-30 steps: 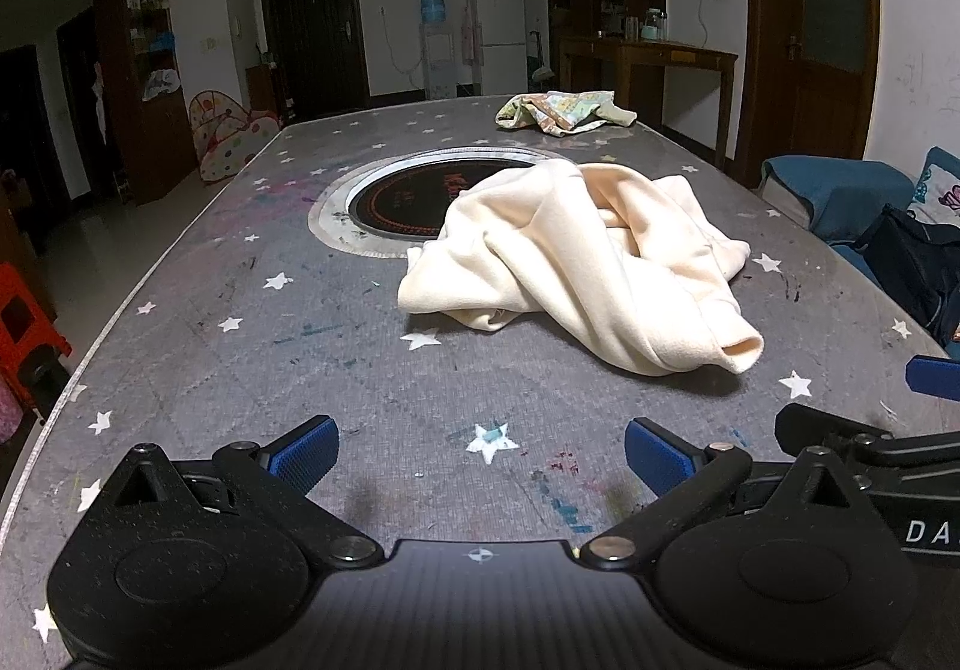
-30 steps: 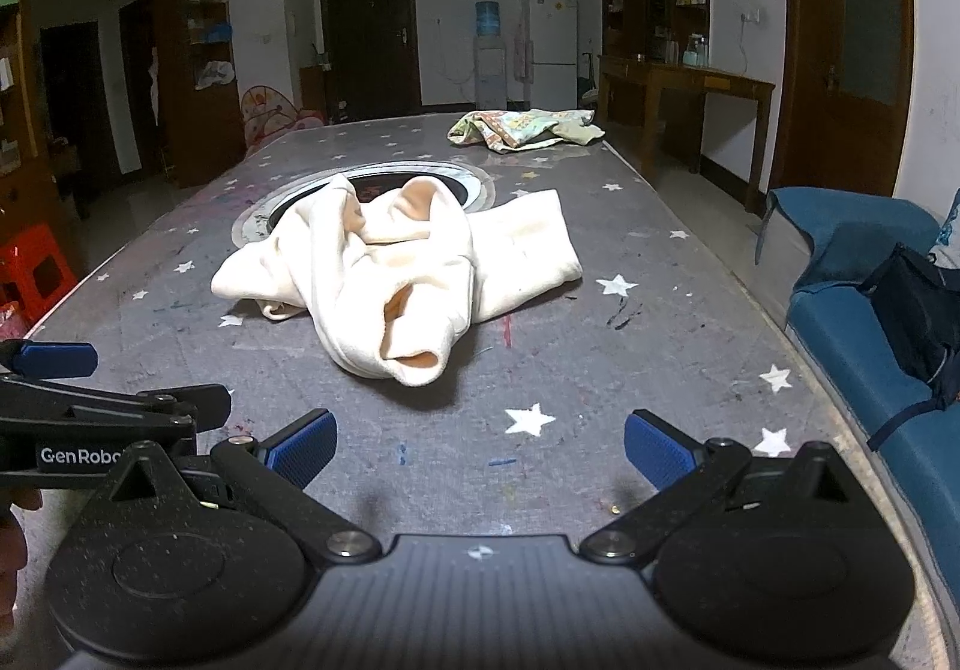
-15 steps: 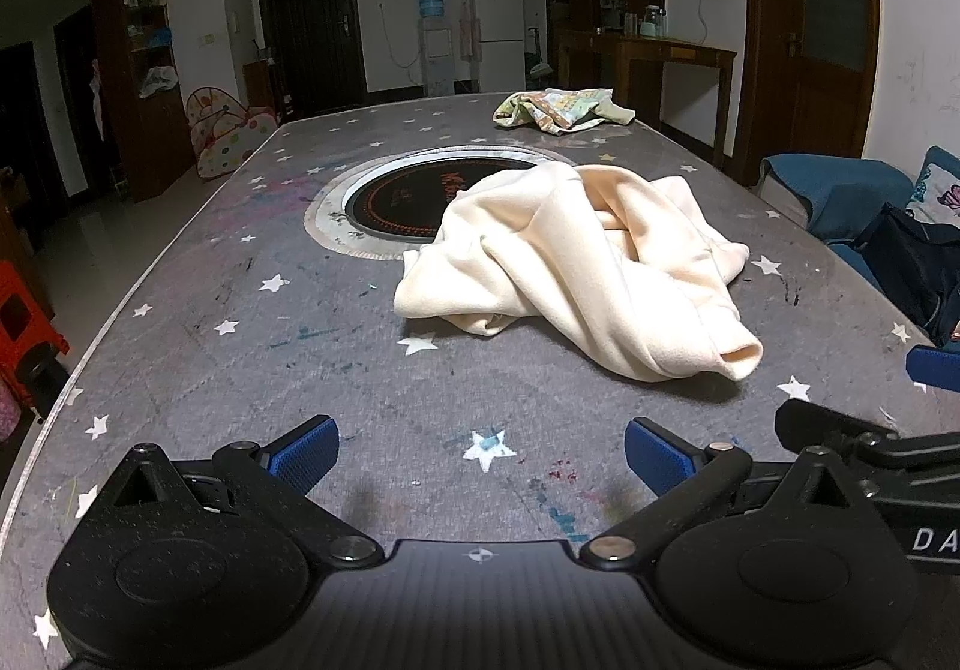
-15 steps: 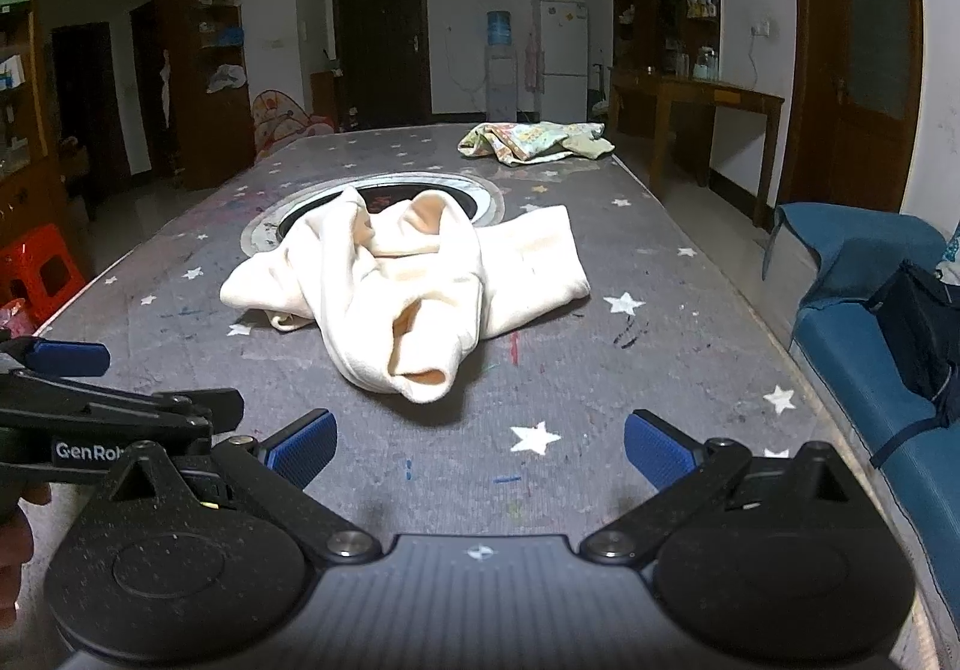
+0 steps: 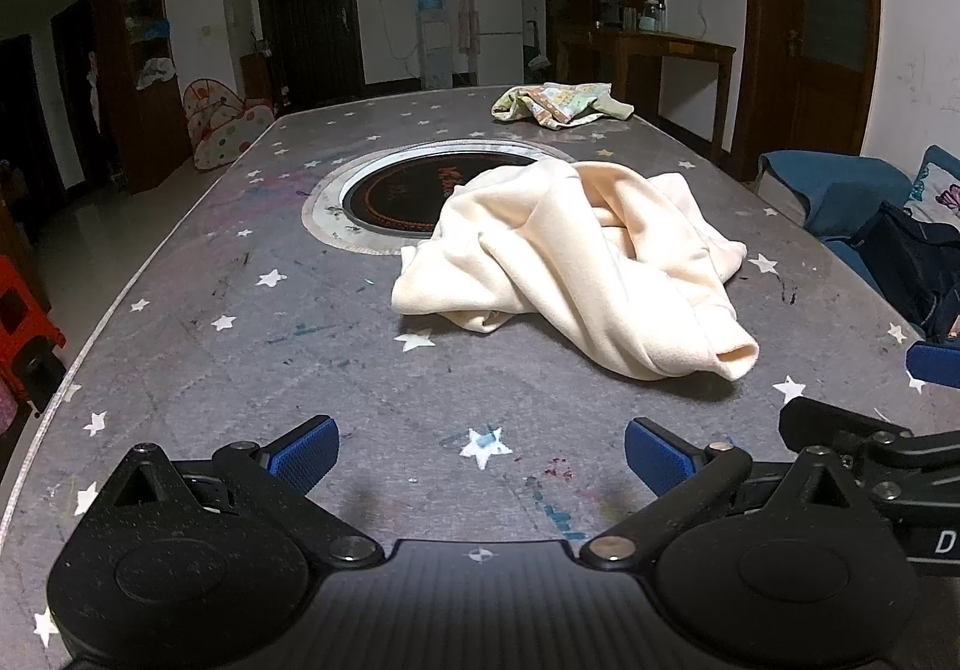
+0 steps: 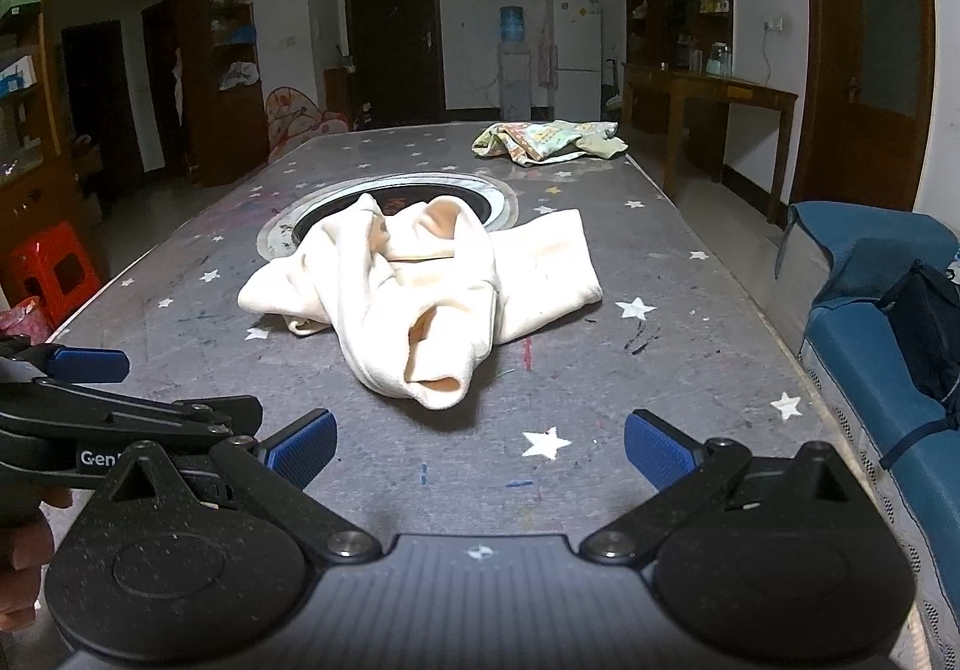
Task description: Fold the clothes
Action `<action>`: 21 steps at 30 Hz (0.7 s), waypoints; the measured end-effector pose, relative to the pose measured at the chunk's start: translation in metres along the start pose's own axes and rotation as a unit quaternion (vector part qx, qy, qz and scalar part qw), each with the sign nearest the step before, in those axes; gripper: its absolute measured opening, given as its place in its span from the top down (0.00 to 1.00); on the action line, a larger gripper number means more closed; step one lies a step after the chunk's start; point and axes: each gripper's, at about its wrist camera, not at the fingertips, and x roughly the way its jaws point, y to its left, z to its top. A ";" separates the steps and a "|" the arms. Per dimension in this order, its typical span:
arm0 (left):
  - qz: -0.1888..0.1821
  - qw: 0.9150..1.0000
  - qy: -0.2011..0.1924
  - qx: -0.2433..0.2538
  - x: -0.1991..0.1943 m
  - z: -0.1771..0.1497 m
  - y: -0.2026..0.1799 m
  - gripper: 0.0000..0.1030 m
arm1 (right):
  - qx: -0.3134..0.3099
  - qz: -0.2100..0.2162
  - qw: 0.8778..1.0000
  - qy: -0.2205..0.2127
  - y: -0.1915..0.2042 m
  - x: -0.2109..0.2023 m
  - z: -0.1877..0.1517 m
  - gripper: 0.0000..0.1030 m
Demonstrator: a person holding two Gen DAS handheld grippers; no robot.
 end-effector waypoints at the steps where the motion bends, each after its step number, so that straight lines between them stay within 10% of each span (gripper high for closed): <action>1: -0.001 1.000 0.000 0.000 0.000 0.000 0.000 0.00 | 0.000 0.000 1.000 0.001 0.000 -0.001 0.000 0.00; 21: -0.003 1.000 -0.010 0.008 -0.022 -0.003 -0.003 0.00 | -0.004 -0.003 1.000 -0.006 0.006 -0.027 -0.004 0.01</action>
